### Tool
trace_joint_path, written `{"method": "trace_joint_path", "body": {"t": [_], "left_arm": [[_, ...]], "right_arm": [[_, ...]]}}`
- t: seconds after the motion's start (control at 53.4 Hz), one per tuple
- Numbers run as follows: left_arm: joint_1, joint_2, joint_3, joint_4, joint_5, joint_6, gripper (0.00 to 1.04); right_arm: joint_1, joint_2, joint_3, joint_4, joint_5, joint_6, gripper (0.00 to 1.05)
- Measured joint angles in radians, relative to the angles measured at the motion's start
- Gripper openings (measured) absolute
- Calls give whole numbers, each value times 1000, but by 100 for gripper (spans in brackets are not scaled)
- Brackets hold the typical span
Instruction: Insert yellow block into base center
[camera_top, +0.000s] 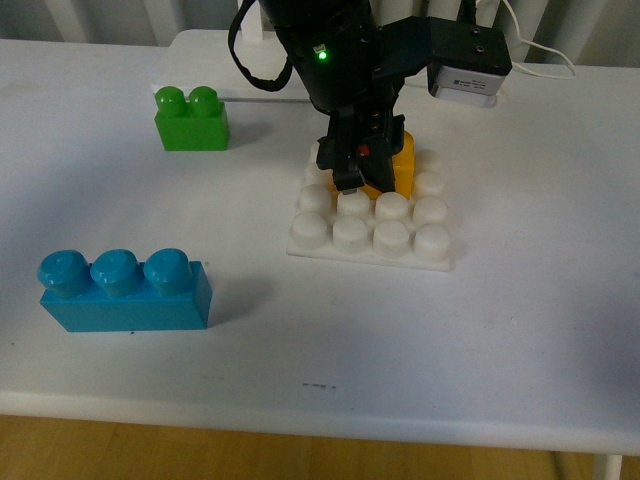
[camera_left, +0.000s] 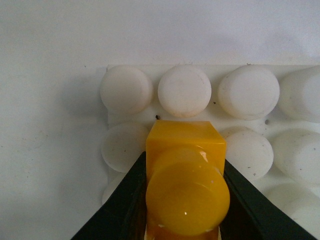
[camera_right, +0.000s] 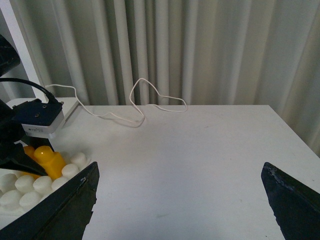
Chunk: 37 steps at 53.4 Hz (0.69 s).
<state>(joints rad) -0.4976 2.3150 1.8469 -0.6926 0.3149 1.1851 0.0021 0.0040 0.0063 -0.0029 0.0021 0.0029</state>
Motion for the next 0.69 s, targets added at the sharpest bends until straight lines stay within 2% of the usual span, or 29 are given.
{"method": "trace_joint_path", "body": {"t": [0.187,0.375,0.581,0.694], "left_arm": [[6,-14,-14,27,-29,4,73],[10,-51,-32,27,-31,11,99],[16,-198,-74,43,-46,38,98],[25,-324,-163,131,-86,78,98]], "right_arm": [[0,0,0,0,0,0,95],[0,0,0,0,0,0,95],[0,0,0,0,0,0,95],[0,0,0,0,0,0,95]]}}
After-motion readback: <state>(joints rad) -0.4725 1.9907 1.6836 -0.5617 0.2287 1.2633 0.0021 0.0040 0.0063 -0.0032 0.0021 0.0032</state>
